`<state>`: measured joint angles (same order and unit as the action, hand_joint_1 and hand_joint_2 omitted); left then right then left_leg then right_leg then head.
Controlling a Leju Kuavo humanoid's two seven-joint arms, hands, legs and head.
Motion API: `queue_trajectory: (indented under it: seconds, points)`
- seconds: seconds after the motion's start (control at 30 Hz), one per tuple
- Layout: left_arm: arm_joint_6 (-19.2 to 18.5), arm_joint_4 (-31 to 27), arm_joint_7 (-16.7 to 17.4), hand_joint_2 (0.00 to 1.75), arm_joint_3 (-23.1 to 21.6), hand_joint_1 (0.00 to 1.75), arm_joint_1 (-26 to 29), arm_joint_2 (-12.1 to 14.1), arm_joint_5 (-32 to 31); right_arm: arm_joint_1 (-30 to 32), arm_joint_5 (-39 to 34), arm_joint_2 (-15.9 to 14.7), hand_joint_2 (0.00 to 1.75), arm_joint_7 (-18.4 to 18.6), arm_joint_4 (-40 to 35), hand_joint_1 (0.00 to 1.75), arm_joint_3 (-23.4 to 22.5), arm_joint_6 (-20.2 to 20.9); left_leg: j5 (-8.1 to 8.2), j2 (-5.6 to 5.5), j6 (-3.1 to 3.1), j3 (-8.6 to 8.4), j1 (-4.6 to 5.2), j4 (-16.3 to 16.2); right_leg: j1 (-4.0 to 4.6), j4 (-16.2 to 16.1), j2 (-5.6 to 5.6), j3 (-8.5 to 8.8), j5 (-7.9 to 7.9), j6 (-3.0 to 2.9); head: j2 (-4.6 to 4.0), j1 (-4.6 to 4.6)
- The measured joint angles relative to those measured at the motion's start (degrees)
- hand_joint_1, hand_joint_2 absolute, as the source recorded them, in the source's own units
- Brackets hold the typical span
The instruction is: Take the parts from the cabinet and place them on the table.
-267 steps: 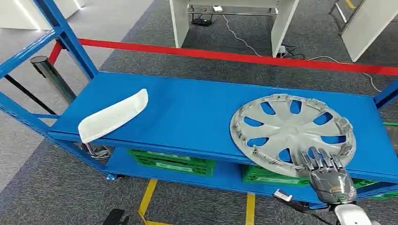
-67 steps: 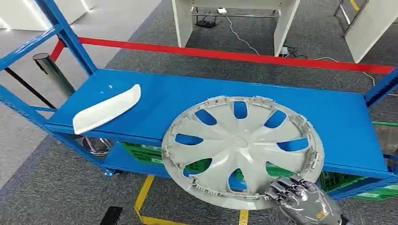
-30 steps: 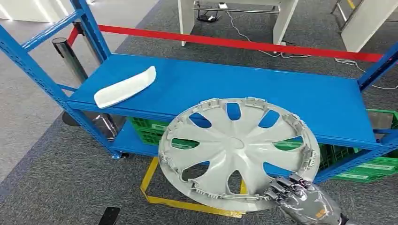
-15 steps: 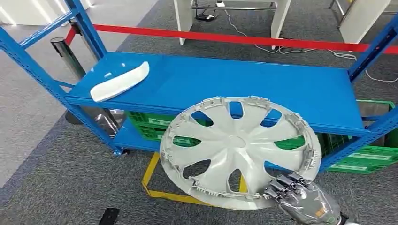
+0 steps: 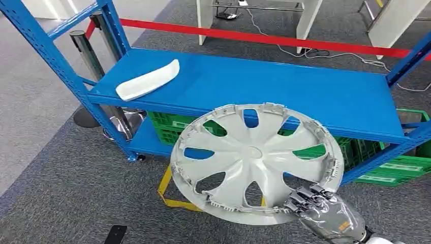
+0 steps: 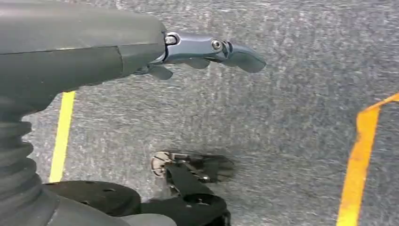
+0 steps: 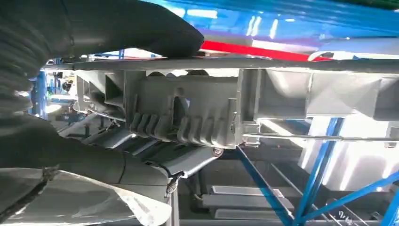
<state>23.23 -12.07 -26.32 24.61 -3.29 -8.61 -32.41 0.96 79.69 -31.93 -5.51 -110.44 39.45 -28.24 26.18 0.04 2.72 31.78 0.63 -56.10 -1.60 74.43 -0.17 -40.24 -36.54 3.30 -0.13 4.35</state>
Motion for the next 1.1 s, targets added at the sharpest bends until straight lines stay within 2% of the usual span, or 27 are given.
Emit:
queue_trajectory:
  seconds: [0.03, 0.07, 0.13, 0.17, 0.2, 0.23, 0.3, 0.33, 0.37, 0.4, 0.47, 0.5, 0.53, 0.57, 0.6, 0.63, 0.67, 0.7, 0.73, 0.8, 0.83, 0.87, 0.9, 1.0, 1.03, 1.07, 1.1]
  points:
    - [0.0, 0.0, 0.0, 1.75, 0.02, 0.0, 0.05, 0.0, 0.0, 0.03, 0.0, 0.0, 1.75, 0.0, 0.2, 1.43, 0.11, 0.0, -0.23, 0.0, 0.02, 0.41, 0.14, -0.16, 0.03, 0.97, 0.0, 0.0, 0.12, -0.09, 0.0, 0.02]
    - [0.0, 0.0, 0.0, 1.75, 0.02, 0.0, 0.06, 0.0, 0.02, 0.05, 0.0, 0.0, 1.75, 0.0, 0.28, 1.43, 0.13, 0.0, -0.4, -0.01, 0.04, 0.77, 0.27, -0.3, 0.11, -1.06, -0.01, 1.54, 1.5, -0.29, 0.0, 0.0]
    - [0.0, 0.0, 0.0, 1.75, 0.04, 0.0, 0.04, 0.0, 0.02, 0.02, -0.04, 0.0, 1.75, 0.0, 0.33, 1.43, 0.13, 0.0, -0.62, -0.06, -0.06, 1.16, 0.39, -0.65, 0.44, -11.19, -0.01, 7.64, 5.89, -0.89, 0.0, 0.0]
    - [0.0, 0.0, 0.0, 1.75, 0.04, 0.0, 0.04, -0.09, 0.0, -0.03, -0.13, 0.0, 1.75, 0.0, 0.31, 1.43, 0.13, 0.0, -0.71, -0.07, -0.18, 1.23, 0.41, -0.76, 0.69, -16.67, -0.07, 10.6, 6.83, -1.43, 0.0, -0.02]
    - [0.0, 0.0, -0.02, 1.75, 0.04, 0.0, -0.01, -0.13, 0.0, -0.15, -0.2, 0.0, 1.75, 0.0, 0.31, 1.43, 0.13, 0.0, -0.93, -0.06, -0.52, 1.69, 0.9, -1.11, 0.82, -17.93, -0.07, 11.75, 6.41, -1.54, 0.0, 0.02]
    - [0.0, 0.0, -0.04, 1.75, 0.04, 0.0, 0.0, -0.11, 0.0, -0.34, -0.31, 0.0, 1.75, -0.02, 0.26, 1.43, 0.11, -0.02, -1.24, -0.03, -0.86, 2.18, 0.7, -1.23, 0.9, -17.86, -0.07, 11.33, 6.54, -1.59, 0.0, 0.11]
    - [0.02, 0.0, -0.07, 1.75, 0.04, 0.0, 0.04, -0.15, 0.02, -0.24, -0.37, 0.0, 1.75, -0.07, 0.28, 1.43, 0.13, 0.0, -1.79, 0.03, -1.48, 2.42, 0.5, -1.17, 1.11, -17.76, 0.07, 10.86, 6.97, -2.04, 0.0, 0.07]
    - [0.04, 0.0, -0.07, 1.75, 0.07, 0.0, 0.08, -0.07, 0.02, -0.3, -0.48, 0.02, 1.75, -0.07, 0.33, 1.43, 0.13, 0.02, -2.05, -0.05, -1.74, 2.53, 0.82, -1.25, 0.73, -18.26, 0.02, 10.65, 7.59, -2.45, 0.0, 0.02]
    - [0.09, 0.0, -0.07, 1.75, 0.11, 0.0, 0.06, 0.02, 0.02, -0.49, -0.57, 0.09, 1.75, -0.07, 0.37, 1.43, 0.13, 0.04, -0.92, -0.18, -2.04, 2.98, 0.62, -1.69, 0.43, -18.5, -0.33, 10.59, 8.08, -2.69, 0.0, 0.04]
    - [0.13, 0.0, -0.11, 1.75, 0.11, 0.0, 0.07, 0.02, 0.02, -0.56, -0.57, 0.09, 1.75, -0.09, 0.42, 1.43, 0.13, 0.02, 1.42, -0.2, -2.58, 3.82, 0.52, -3.79, 0.36, -18.56, -0.31, 10.2, 8.38, -3.05, 0.0, 0.46]
    - [0.13, 0.0, -0.13, 1.75, 0.11, 0.0, 0.07, 0.02, 0.02, -0.68, -0.61, 0.33, 1.75, -0.15, 0.46, 1.43, 0.17, 0.02, 6.77, -0.19, -3.49, 6.99, -0.26, -12.96, 0.37, -18.42, -0.45, 9.29, 8.97, -3.24, 0.0, 0.46]
    - [0.13, 0.0, -0.13, 1.75, 0.11, 0.0, 0.09, 0.04, 0.02, -0.73, -0.61, 0.39, 1.75, -0.15, 0.54, 1.43, 0.19, 0.02, 8.48, -0.2, -3.78, 8.31, -0.47, -17.14, 0.37, -18.26, -0.48, 8.77, 9.19, -3.21, 0.0, 0.48]
    - [0.13, 0.0, -0.3, 1.75, 0.11, 0.0, 0.13, 0.04, 0.02, -0.77, -0.61, 0.42, 1.75, -0.15, 0.66, 1.43, 0.22, 0.0, 8.7, -0.19, -3.97, 8.5, -0.66, -18.74, 0.33, -18.09, -0.48, 8.3, 9.37, -3.12, 0.0, 0.53]
    - [0.11, 0.0, -0.65, 1.75, 0.11, 0.0, 0.17, 0.04, 0.02, -0.76, -0.61, 0.42, 1.75, -0.15, 0.74, 1.43, 0.26, 0.0, 7.59, -0.19, -4.12, 7.27, -0.87, -17.44, 0.27, -17.91, -0.47, 7.9, 9.51, -2.99, 0.0, 0.5]
    - [0.11, 0.0, -0.92, 1.75, 0.13, 0.0, 0.17, 0.09, 0.02, -0.75, -0.61, 0.42, 1.75, -0.15, 0.79, 1.43, 0.28, 0.0, 5.71, -0.19, -4.19, 5.02, -1.03, -13.79, 0.21, -17.73, -0.45, 7.58, 9.62, -2.84, 0.0, 0.48]
    - [0.11, 0.0, -1.14, 1.75, 0.2, 0.0, 0.16, 0.13, 0.02, -0.75, -0.61, 0.44, 1.75, -0.15, 0.79, 1.43, 0.31, -0.02, 3.35, -0.18, -4.2, 1.82, -1.16, -8.26, 0.13, -17.51, -0.42, 7.36, 9.73, -2.66, 0.0, 0.48]
    - [0.13, 0.0, -1.27, 1.75, 0.26, 0.0, 0.14, 0.15, 0.0, -0.75, -0.61, 0.44, 1.75, -0.15, 0.79, 1.43, 0.31, -0.02, 1.66, -0.2, -4.13, -1.17, -1.25, -3.04, 0.08, -17.33, -0.4, 7.27, 9.81, -2.52, 0.0, 0.52]
    - [0.15, 0.0, -1.33, 1.75, 0.35, 0.0, 0.05, 0.13, -0.02, -0.75, -0.59, 0.42, 1.75, -0.13, 0.79, 1.43, 0.31, -0.07, 3.04, -0.31, -3.9, -2.34, -0.99, -1.18, 0.3, -17.29, -0.39, 7.02, 10.0, -2.13, 0.0, 0.5]
    - [0.22, 0.0, -1.4, 1.75, 0.42, 0.0, 0.02, 0.13, -0.07, -0.84, -0.59, 0.42, 1.75, -0.13, 0.79, 1.43, 0.28, -0.09, 2.65, -0.32, -3.33, -2.0, -0.87, -0.65, 0.37, -17.02, -0.32, 6.67, 10.16, -1.79, 0.0, 0.44]
    - [0.24, 0.0, -1.42, 1.75, 0.46, 0.0, 0.17, 0.2, -0.17, -0.8, -0.59, 0.42, 1.75, -0.11, 0.79, 1.43, 0.28, -0.13, 2.49, -0.31, -2.67, -1.5, -0.59, -1.16, 0.19, -17.34, -0.35, 6.54, 10.71, -0.96, 0.0, 0.44]
    - [0.26, 0.0, -1.44, 1.75, 0.5, 0.0, 0.26, 0.2, -0.15, -0.79, -0.57, 0.42, 1.75, -0.11, 0.79, 1.43, 0.28, -0.15, 2.06, -0.3, -1.96, -1.4, -0.63, -0.77, 0.15, -17.52, -0.33, 6.56, 11.06, -0.4, 0.0, 0.46]
    - [0.31, 0.0, -1.44, 1.75, 0.55, 0.0, 0.25, 0.17, -0.22, -0.75, -0.59, 0.42, 1.75, -0.11, 0.79, 1.43, 0.26, -0.17, 1.53, -0.1, -1.27, -1.47, -0.95, -0.22, -0.08, -16.9, -0.27, 5.84, 10.25, -0.25, 0.0, 0.42]
    - [0.31, 0.0, -1.46, 1.75, 0.59, 0.0, 0.19, 0.17, -0.35, -0.7, -0.59, 0.42, 1.75, -0.11, 0.77, 1.43, 0.22, -0.22, 1.27, -0.07, -0.85, -1.23, -0.88, -0.18, -0.02, -14.94, -0.2, 4.89, 8.33, -0.26, 0.0, 0.24]
    - [0.31, 0.0, -1.49, 1.75, 0.92, 0.0, 0.2, 0.11, -0.35, -0.64, -0.55, 0.42, 1.75, -0.11, 0.79, 1.43, 0.2, -0.26, 0.7, -0.03, -0.26, -0.26, -0.47, -0.26, 0.0, -1.32, -0.01, -0.63, 1.56, -0.05, 0.0, 0.13]
    - [0.31, 0.0, -1.49, 1.75, 0.96, 0.0, 0.27, 0.11, -0.35, -0.56, -0.55, 0.42, 1.75, -0.11, 0.81, 1.43, 0.2, -0.26, 0.56, 0.0, -0.23, -0.02, -0.33, -0.34, 0.0, 1.16, -0.02, -1.53, 0.95, -0.05, 0.0, 0.15]
    - [0.31, 0.0, -1.49, 1.75, 1.0, 0.0, 0.33, 0.13, -0.35, -0.45, -0.55, 0.42, 1.75, -0.11, 0.9, 1.43, 0.2, -0.26, 0.48, -0.01, -0.24, 0.12, -0.2, -0.39, 0.01, 0.67, -0.02, -0.93, 1.78, -0.16, 0.0, 0.13]
    - [0.31, 0.0, -1.49, 1.75, 1.03, 0.0, 0.35, 0.11, -0.35, -0.34, -0.55, 0.42, 1.75, -0.11, 0.94, 1.43, 0.2, -0.26, 0.42, -0.03, -0.28, 0.14, -0.11, -0.42, 0.01, -2.54, -0.02, 1.22, 3.68, -0.34, 0.0, 0.13]
